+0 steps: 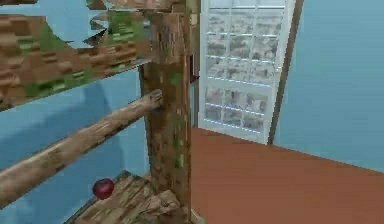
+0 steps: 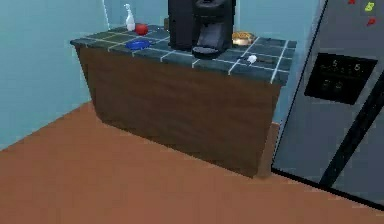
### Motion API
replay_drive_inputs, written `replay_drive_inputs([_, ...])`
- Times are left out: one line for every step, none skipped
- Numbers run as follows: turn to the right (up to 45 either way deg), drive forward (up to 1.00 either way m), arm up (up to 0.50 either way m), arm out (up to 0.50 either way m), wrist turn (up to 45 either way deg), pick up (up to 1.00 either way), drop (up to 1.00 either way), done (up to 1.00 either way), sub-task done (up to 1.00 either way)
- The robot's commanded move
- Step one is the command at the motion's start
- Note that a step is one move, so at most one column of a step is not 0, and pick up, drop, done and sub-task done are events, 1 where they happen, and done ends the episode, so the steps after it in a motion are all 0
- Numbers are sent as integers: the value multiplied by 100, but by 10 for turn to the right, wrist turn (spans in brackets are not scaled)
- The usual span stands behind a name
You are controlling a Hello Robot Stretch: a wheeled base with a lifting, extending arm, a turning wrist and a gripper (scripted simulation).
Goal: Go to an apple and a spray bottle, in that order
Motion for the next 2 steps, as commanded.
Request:
replay_drive_inputs([-270, 0, 0, 0, 0, 0, 0, 0, 0])
replay_drive_inputs([0, 0, 0, 0, 0, 0, 0, 0, 100])
